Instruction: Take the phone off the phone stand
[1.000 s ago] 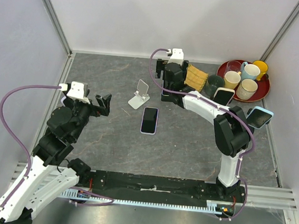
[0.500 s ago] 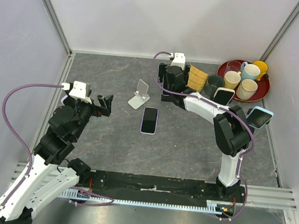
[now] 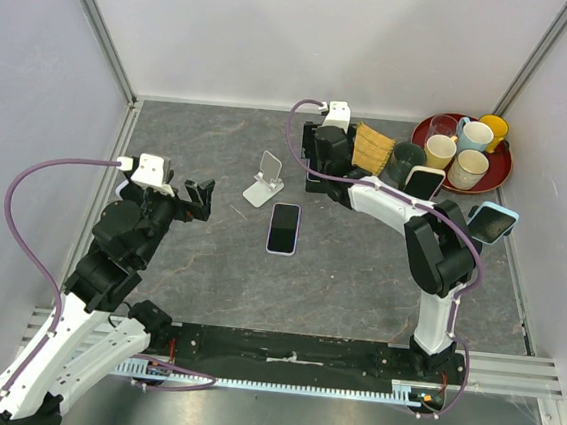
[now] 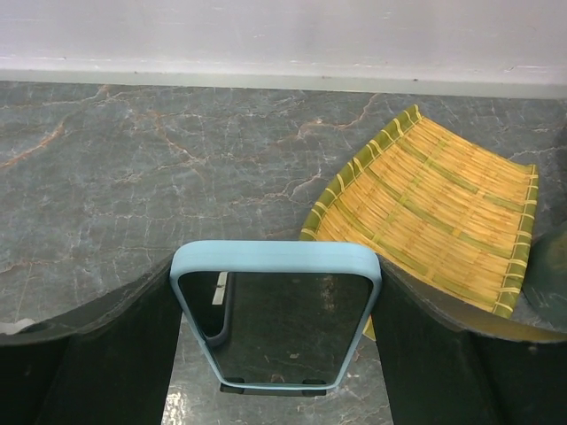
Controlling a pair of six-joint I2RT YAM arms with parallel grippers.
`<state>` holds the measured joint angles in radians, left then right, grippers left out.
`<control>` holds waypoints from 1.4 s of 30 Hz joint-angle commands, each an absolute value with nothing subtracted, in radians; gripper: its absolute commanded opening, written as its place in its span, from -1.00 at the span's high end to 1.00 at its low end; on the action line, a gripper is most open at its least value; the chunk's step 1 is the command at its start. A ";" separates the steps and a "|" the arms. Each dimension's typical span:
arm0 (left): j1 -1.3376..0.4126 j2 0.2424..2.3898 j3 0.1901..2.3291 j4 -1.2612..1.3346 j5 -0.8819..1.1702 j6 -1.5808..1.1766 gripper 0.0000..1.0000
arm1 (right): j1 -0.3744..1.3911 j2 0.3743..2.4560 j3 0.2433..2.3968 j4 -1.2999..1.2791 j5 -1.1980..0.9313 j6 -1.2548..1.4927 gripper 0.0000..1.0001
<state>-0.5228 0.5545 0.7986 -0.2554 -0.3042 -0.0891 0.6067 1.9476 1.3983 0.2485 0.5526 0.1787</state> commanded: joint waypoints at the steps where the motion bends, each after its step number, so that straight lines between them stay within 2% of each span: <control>1: -0.517 0.558 0.798 -0.218 -0.285 -0.115 -0.91 | 0.612 1.896 1.388 0.282 0.528 0.161 -0.16; 3: -0.515 0.558 0.798 -0.218 -0.285 -0.115 -0.91 | 0.617 1.881 1.390 0.287 0.515 0.156 -0.01; 6: -0.515 0.560 0.796 -0.215 -0.285 -0.115 -0.91 | 0.620 1.845 1.391 0.296 0.493 0.149 0.10; 14: -0.515 0.569 0.793 -0.215 -0.285 -0.114 -0.91 | 0.626 1.730 1.388 0.304 0.437 0.141 0.27; 20: -0.515 0.578 0.790 -0.212 -0.287 -0.112 -0.91 | 0.627 1.640 1.388 0.192 0.394 0.156 0.29; 24: -0.515 0.586 0.787 -0.210 -0.290 -0.110 -0.91 | 0.627 1.580 1.390 0.008 0.387 0.184 0.29; 31: -0.515 0.604 0.782 -0.207 -0.290 -0.110 -0.90 | 0.627 1.428 1.287 -0.218 0.342 0.242 0.34; 35: -0.515 0.612 0.781 -0.206 -0.296 -0.107 -0.90 | 0.627 1.373 1.197 -0.304 0.284 0.288 0.44; 42: -0.515 0.632 0.779 -0.206 -0.307 -0.103 -0.90 | 0.629 1.399 1.052 -0.350 0.132 0.426 0.45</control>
<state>-0.5209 0.6212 0.7818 -0.2504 -0.3046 -0.0891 0.6258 1.3861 1.0813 -0.3313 0.2382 0.3218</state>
